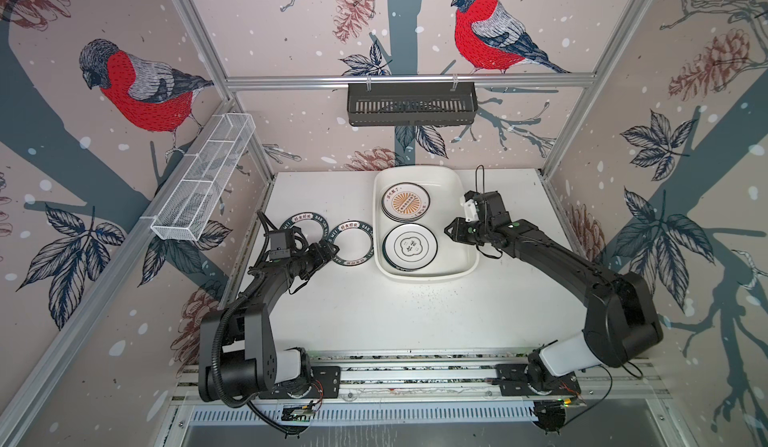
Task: Place the plates into the plastic bin on the countertop
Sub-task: 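Move the left gripper to the small green-rimmed plate and grasp its edge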
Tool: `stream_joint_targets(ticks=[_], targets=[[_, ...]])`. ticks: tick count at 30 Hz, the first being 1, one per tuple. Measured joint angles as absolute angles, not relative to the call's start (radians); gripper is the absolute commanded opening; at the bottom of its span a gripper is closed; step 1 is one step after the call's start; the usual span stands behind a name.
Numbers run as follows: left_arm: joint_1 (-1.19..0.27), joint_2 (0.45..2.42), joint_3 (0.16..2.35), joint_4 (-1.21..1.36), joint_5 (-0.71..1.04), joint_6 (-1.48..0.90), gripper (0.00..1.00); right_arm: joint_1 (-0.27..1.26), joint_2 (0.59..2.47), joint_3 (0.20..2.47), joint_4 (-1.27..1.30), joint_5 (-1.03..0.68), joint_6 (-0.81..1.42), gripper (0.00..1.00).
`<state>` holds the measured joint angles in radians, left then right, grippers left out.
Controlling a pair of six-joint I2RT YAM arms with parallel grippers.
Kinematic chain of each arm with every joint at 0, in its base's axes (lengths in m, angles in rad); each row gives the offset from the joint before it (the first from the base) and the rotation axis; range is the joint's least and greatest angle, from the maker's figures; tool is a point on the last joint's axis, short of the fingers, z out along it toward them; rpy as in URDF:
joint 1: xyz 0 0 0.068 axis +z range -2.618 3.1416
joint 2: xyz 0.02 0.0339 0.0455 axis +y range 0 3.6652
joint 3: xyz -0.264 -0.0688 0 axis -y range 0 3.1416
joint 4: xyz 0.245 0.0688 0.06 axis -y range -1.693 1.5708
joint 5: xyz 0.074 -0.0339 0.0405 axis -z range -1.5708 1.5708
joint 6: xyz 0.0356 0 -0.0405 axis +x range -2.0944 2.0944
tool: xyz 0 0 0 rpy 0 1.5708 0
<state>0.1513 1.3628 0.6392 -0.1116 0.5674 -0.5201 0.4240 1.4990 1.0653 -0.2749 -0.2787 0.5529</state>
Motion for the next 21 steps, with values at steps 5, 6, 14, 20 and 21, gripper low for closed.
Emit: stream_joint_targets(ticks=[5,6,14,20,21], targets=[[0.160,1.439,0.667,-0.093,0.611,-0.522,0.81,0.424,1.491,1.060,-0.274,-0.279,0.554,0.30],[0.163,1.455,0.677,-0.092,0.617,-0.521,0.81,0.424,1.490,1.060,-0.274,-0.279,0.554,0.30],[0.189,1.567,0.730,-0.091,0.656,-0.481,0.77,0.419,1.486,1.060,-0.274,-0.279,0.555,0.29],[0.195,1.611,0.728,-0.078,0.683,-0.463,0.68,0.418,1.485,1.056,-0.274,-0.279,0.555,0.29],[0.195,1.616,0.728,-0.072,0.684,-0.463,0.67,0.418,1.485,1.054,-0.274,-0.279,0.556,0.29]])
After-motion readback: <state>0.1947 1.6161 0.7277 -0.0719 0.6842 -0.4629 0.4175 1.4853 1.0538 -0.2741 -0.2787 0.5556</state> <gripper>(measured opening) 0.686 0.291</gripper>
